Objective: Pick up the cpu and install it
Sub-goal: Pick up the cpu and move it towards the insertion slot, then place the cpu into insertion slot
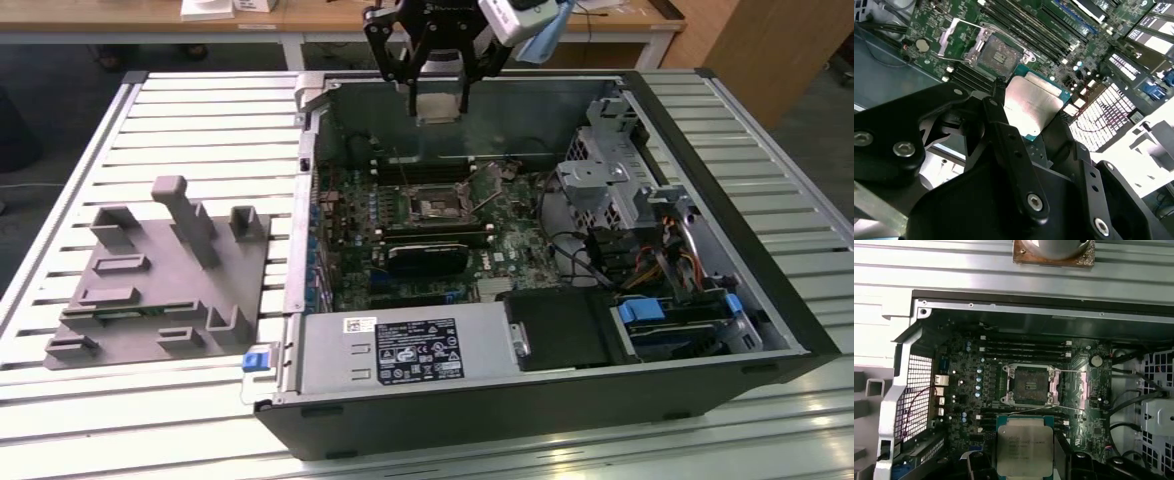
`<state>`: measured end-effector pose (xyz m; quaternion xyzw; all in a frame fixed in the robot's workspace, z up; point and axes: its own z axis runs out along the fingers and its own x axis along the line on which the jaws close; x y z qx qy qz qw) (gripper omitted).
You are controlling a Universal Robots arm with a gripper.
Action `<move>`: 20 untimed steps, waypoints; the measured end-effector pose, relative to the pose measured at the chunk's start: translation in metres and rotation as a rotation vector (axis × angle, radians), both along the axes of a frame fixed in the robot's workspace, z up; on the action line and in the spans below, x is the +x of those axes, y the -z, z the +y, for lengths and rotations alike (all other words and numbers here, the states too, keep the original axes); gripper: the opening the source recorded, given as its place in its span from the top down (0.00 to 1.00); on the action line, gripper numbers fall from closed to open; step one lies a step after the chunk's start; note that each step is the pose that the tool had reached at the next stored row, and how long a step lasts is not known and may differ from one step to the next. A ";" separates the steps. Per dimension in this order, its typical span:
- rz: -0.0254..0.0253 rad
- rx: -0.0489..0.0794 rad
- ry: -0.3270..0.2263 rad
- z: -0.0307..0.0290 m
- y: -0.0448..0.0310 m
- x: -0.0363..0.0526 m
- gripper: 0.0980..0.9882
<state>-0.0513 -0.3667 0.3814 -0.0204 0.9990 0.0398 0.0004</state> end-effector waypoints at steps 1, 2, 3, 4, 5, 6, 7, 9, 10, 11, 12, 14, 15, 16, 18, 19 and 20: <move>0.0000 0.000 0.000 0.0005 0.0000 0.0020 0.50; 0.0001 0.000 0.000 0.0008 0.0001 0.0040 0.50; 0.0000 0.000 0.000 0.0012 0.0002 0.0059 0.50; 0.0000 0.000 0.000 0.0014 0.0002 0.0075 0.50; 0.0001 0.000 0.000 0.0014 0.0002 0.0087 0.50; 0.0000 0.000 0.000 0.0013 0.0002 0.0093 0.50; -0.0001 0.000 0.001 0.0013 0.0003 0.0098 0.50; 0.0000 0.000 0.001 0.0014 0.0002 0.0105 0.50; 0.0000 0.000 0.002 0.0014 0.0002 0.0108 0.50; 0.0000 0.000 0.002 0.0014 0.0002 0.0110 0.50; 0.0000 0.000 0.004 0.0014 0.0003 0.0110 0.50; 0.0000 0.000 0.022 0.0016 0.0003 0.0110 0.50; 0.0000 0.000 0.037 0.0016 0.0003 0.0110 0.50; 0.0000 -0.001 0.054 0.0016 0.0004 0.0110 0.50; 0.0000 -0.001 0.089 0.0016 0.0005 0.0110 0.50; 0.0000 -0.001 0.105 0.0016 0.0006 0.0110 0.50; 0.0000 -0.001 0.122 0.0016 0.0006 0.0110 0.50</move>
